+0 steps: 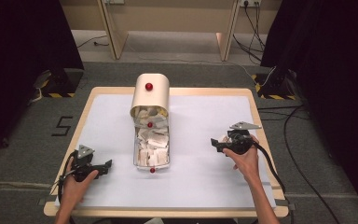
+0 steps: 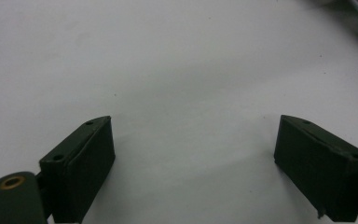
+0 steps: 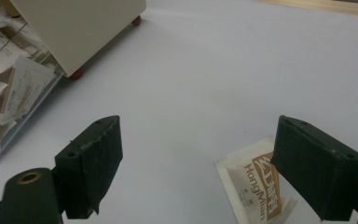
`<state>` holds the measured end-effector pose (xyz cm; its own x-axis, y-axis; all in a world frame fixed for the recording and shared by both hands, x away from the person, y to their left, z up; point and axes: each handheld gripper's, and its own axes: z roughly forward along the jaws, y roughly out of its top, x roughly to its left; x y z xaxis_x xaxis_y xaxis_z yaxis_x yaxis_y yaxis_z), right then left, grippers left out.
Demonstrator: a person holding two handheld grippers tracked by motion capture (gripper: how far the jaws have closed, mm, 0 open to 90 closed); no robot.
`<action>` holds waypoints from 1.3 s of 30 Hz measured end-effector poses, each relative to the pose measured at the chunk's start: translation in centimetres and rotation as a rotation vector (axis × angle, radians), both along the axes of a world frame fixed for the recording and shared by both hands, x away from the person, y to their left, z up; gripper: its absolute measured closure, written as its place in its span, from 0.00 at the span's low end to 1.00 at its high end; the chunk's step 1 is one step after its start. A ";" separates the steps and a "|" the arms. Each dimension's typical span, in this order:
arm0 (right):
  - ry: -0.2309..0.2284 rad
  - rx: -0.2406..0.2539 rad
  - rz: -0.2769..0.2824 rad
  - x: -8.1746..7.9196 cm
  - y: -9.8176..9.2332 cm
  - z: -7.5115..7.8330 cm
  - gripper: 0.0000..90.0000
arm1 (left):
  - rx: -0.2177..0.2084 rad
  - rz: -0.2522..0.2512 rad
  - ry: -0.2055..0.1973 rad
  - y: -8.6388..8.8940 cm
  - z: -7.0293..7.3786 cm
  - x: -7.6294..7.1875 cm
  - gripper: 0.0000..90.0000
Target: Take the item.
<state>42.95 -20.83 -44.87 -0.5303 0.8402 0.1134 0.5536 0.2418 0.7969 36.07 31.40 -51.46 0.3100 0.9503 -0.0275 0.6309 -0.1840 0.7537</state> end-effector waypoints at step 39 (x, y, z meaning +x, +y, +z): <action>-0.012 -0.036 0.109 -5.1 2.3 -0.8 0.20 | 0.000 0.000 0.000 0.0 0.0 0.0 0.13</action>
<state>37.83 -18.50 -45.71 -0.6199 0.7809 0.0772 0.5128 0.3287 0.7931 36.07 31.39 -51.46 0.3103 0.9503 -0.0274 0.6309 -0.1842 0.7537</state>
